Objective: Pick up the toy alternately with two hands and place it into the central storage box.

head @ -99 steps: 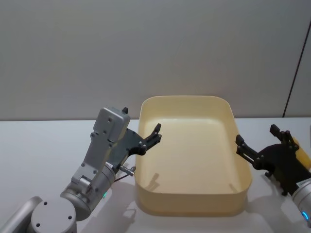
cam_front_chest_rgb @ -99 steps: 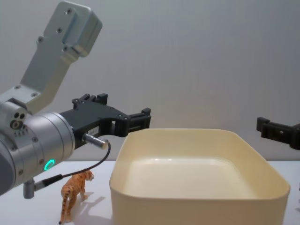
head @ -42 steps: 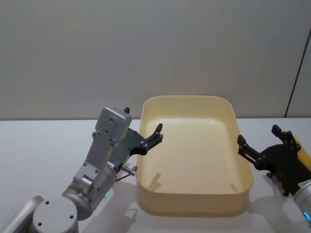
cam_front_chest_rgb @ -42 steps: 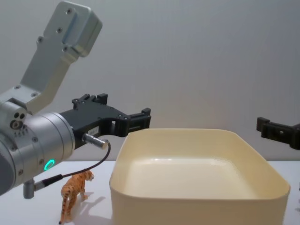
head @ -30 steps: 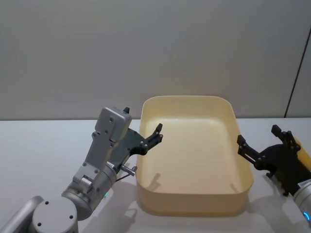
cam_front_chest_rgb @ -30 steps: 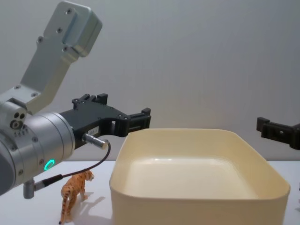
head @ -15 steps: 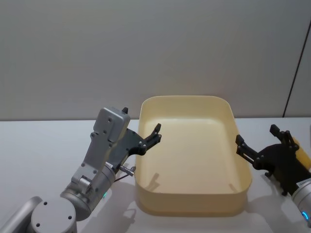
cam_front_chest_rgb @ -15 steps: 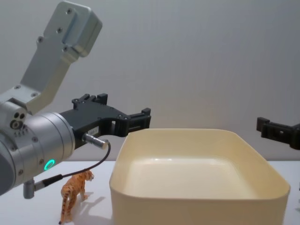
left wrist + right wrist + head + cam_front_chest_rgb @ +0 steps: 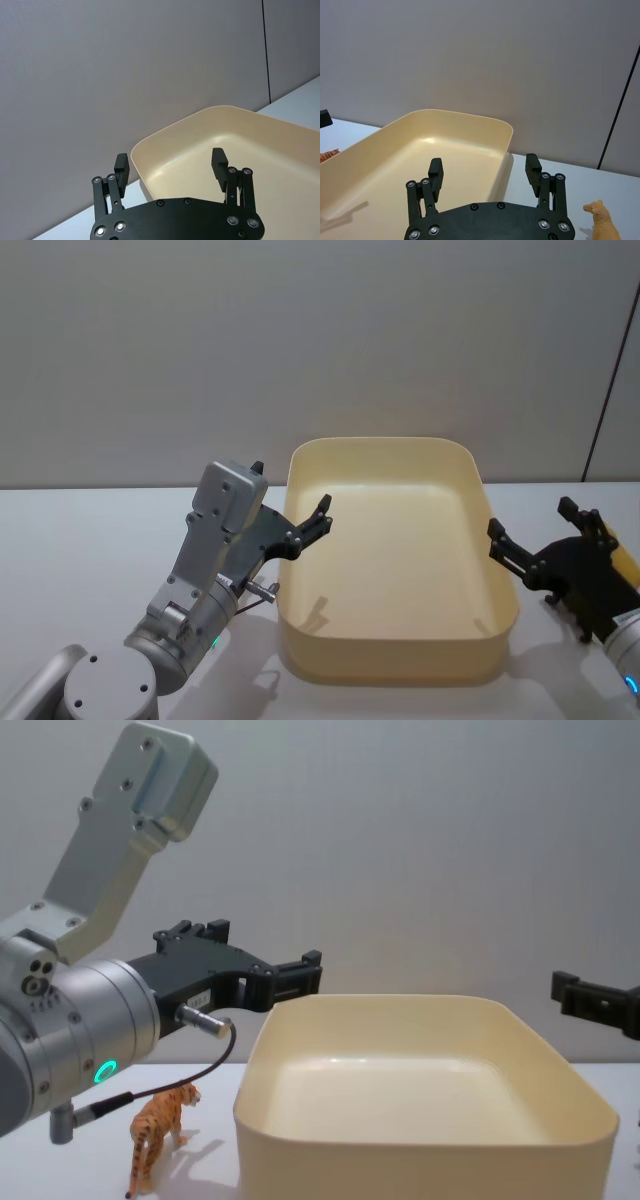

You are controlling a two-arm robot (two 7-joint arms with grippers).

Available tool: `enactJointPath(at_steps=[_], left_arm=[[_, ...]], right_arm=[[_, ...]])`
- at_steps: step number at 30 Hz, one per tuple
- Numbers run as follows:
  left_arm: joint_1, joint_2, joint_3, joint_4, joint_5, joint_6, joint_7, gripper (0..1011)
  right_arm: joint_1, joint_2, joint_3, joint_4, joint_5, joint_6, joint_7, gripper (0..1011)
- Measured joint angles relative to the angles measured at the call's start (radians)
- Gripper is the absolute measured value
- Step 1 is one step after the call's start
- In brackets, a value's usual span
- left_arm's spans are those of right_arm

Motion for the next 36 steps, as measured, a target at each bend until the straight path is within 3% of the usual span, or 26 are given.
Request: enactJointPath(at_steps=[18, 36], left_arm=[[0.000, 0.000, 0.000, 0.000, 0.000, 0.000, 0.000, 1001], [0.000, 0.000, 0.000, 0.000, 0.000, 0.000, 0.000, 1001]], right_arm=[[-0.056, 0.067, 0.046, -0.040, 0.030, 0.032, -0.003, 1001], [-0.156, 0.139, 0.098, -0.081, 0.073, 0.111, -0.063, 1001]])
